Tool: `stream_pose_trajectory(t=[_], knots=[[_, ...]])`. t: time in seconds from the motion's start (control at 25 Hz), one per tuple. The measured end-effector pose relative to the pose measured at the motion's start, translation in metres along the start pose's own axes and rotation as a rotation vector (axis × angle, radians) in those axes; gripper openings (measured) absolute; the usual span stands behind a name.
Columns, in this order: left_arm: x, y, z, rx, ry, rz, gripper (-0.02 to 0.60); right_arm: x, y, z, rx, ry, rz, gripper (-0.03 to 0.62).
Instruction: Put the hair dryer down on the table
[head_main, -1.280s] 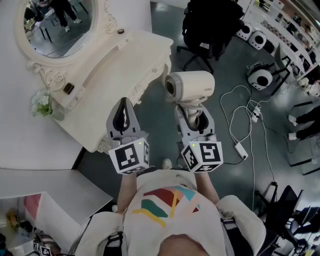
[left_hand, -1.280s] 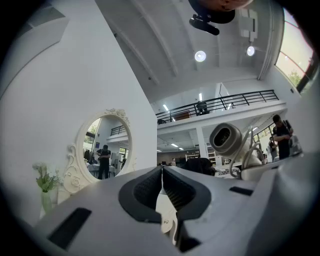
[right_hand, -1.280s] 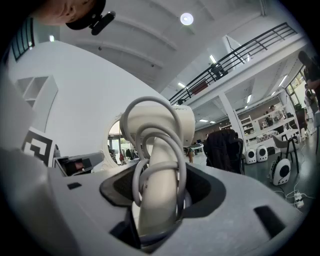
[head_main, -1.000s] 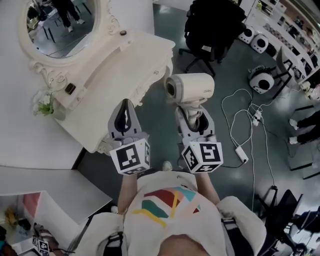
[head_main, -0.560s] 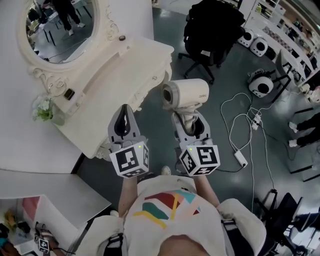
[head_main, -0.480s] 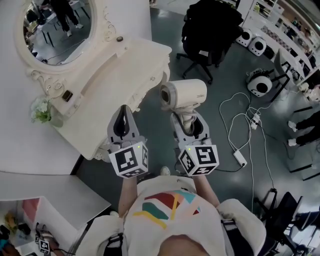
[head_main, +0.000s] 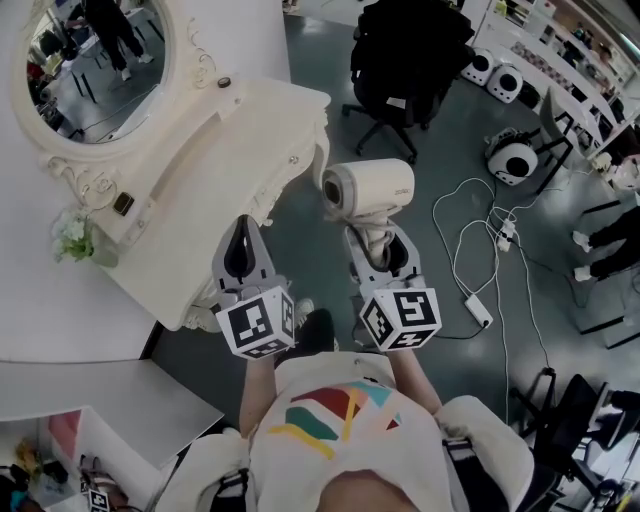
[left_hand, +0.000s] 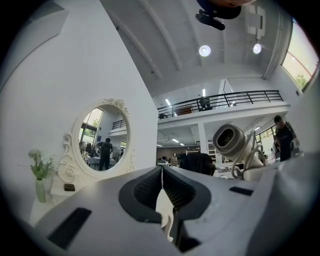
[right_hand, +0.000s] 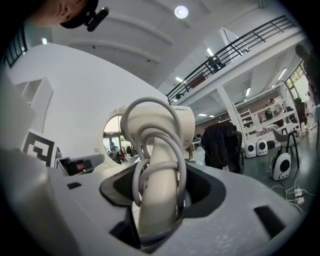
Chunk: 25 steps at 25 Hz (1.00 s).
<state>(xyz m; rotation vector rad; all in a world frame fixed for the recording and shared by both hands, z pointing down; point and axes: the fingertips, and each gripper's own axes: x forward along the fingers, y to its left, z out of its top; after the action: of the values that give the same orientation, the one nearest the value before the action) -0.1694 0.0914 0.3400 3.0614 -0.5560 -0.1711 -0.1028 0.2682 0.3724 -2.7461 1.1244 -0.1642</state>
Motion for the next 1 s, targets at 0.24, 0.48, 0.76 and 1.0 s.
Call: stream_pose_trajectory(t=[0.24, 0.48, 0.76, 1.0], knots=[[0.018, -0.006, -0.002, -0.007, -0.014, -0.019, 0.006, 0.009, -0.011, 0.002, -0.017, -0.01, -0.014, 0.227], [0.045, -0.007, -0.005, -0.008, -0.031, -0.027, 0.006, 0.03, -0.018, 0.006, -0.03, -0.025, -0.008, 0.227], [0.084, -0.002, -0.019, -0.004, -0.014, -0.021, 0.006, 0.07, -0.025, -0.002, -0.03, -0.004, 0.021, 0.227], [0.13, 0.008, -0.032, 0.005, 0.016, 0.001, 0.006, 0.111, -0.038, -0.009, -0.019, 0.027, 0.038, 0.227]])
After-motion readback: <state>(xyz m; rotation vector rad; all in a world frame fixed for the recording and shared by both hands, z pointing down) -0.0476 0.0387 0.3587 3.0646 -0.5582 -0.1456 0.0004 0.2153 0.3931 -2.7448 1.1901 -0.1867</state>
